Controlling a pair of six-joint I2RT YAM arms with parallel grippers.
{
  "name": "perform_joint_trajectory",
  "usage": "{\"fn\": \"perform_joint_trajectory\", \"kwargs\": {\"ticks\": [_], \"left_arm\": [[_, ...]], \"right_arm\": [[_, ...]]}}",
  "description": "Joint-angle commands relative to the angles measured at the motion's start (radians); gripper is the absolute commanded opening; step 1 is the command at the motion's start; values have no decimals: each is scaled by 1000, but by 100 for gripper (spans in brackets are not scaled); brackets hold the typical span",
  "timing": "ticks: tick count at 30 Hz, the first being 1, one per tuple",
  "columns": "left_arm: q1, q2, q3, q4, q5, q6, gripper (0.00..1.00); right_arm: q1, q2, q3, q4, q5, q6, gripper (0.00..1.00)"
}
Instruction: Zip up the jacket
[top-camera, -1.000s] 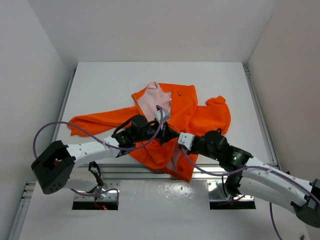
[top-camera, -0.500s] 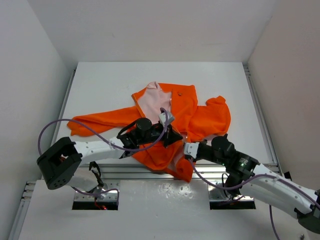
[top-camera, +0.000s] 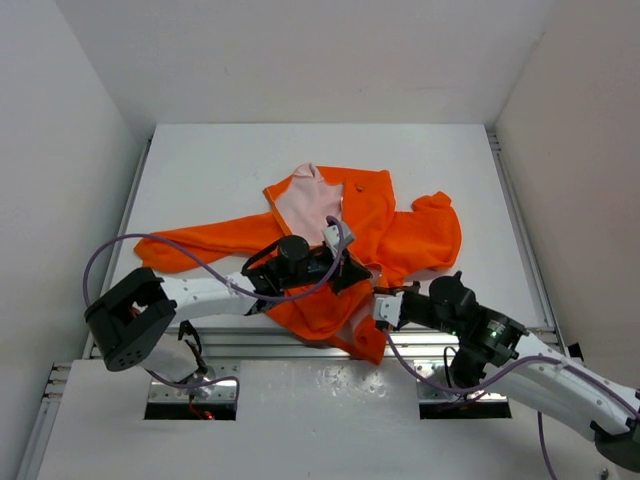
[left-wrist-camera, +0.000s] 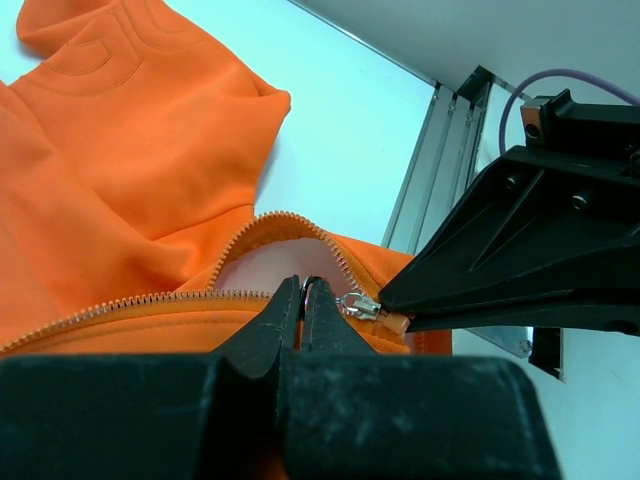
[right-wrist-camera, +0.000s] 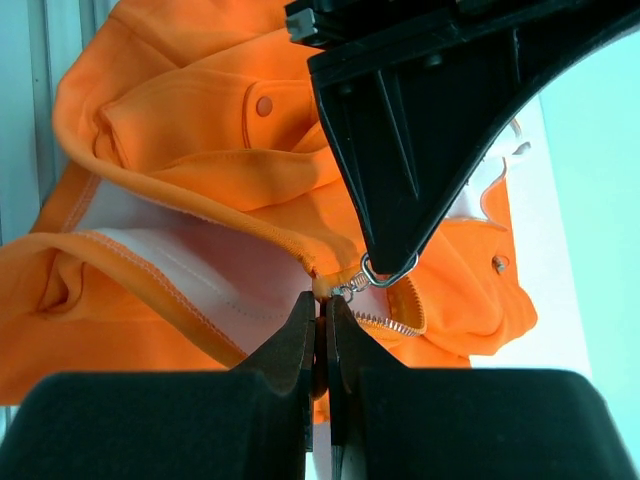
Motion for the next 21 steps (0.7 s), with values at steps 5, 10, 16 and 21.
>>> {"fn": "perform_joint_trajectory", "kwargs": {"ticks": [5,10,16,21], "left_arm": [[199,64,38,18,-434,199,0],[257,73,48,-5,-434,199,0],[346,52,66,-60,-262,61,0],[366,42,75,-94,-221,-23,0]], "right_arm": [[40,-83,11,-124,-285,-32,0],[40,-146,-17,-185,-342,-145,0],[39,-221,-113,-173,-371,-354,0],[39,-263,-164,-176,-353,-458,0]]}}
